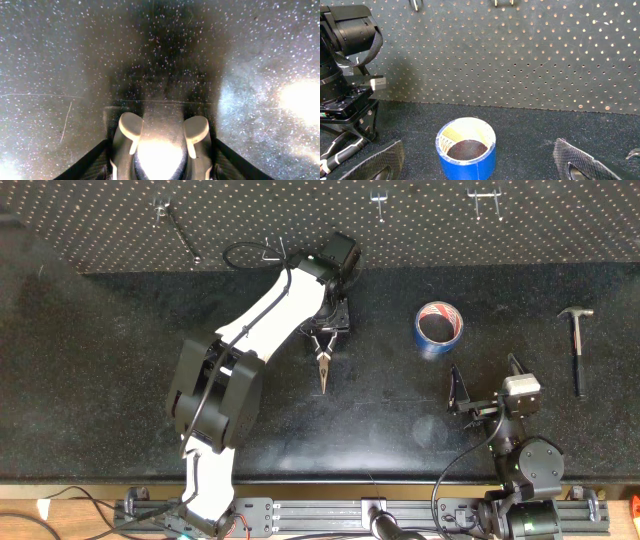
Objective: Place Tools Onto Pegboard
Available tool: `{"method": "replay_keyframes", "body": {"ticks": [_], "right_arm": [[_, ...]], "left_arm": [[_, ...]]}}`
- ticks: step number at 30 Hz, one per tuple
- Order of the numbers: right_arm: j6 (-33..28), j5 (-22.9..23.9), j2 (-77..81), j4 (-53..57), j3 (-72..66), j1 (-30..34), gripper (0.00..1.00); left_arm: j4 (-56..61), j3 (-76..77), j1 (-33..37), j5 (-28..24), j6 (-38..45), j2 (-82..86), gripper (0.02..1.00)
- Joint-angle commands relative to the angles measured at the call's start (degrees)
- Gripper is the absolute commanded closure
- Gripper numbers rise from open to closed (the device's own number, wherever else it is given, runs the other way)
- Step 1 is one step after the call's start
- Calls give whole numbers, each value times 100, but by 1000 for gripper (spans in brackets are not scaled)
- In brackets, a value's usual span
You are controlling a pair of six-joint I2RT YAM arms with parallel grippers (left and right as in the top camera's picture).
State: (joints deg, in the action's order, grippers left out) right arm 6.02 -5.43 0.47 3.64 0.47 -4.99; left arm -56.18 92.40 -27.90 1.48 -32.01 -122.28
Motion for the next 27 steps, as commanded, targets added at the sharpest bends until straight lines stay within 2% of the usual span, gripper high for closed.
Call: {"method": "replay_keyframes", "body": {"ticks": [1, 5, 6, 8, 10, 13, 14, 15, 16, 17, 21, 27], "right_arm": [[83, 28, -42, 15, -24, -42, 27], [83, 28, -42, 15, -24, -42, 25], [81, 28, -42, 15, -24, -42, 27], [83, 28, -42, 15, -24, -42, 25], [83, 28, -42, 15, -24, -42, 25], [83, 28, -42, 15, -24, -42, 25], [81, 28, -42, 15, -24, -42, 25], [83, 28, -42, 15, -24, -42, 25], [83, 28, -42, 15, -24, -42, 25], [83, 28, -42, 15, -24, -42, 27], [83, 28, -42, 15, -24, -42, 25], [81, 28, -42, 15, -24, -42, 25]], "left_arm": [[-61, 76, 13, -63, -13, -186, 643], [-55, 76, 13, -214, -15, -186, 702], [-42, 76, 15, -212, -15, -186, 989], [-61, 79, 4, -208, -11, -166, 989], [-201, 79, 20, 20, -9, 219, 989], [-866, 76, 20, 852, 44, 1694, 989], [-807, 74, 20, 1239, 398, 2225, 991], [-466, -33, 22, 1707, 643, 2616, 991], [354, -372, 101, 1847, 1067, 2968, 989], [1318, -837, 341, 1840, 1176, 3279, 991], [2739, -957, 1161, 1825, 1373, 3353, 987], [3694, -957, 1209, 1580, 1390, 3351, 989]]}}
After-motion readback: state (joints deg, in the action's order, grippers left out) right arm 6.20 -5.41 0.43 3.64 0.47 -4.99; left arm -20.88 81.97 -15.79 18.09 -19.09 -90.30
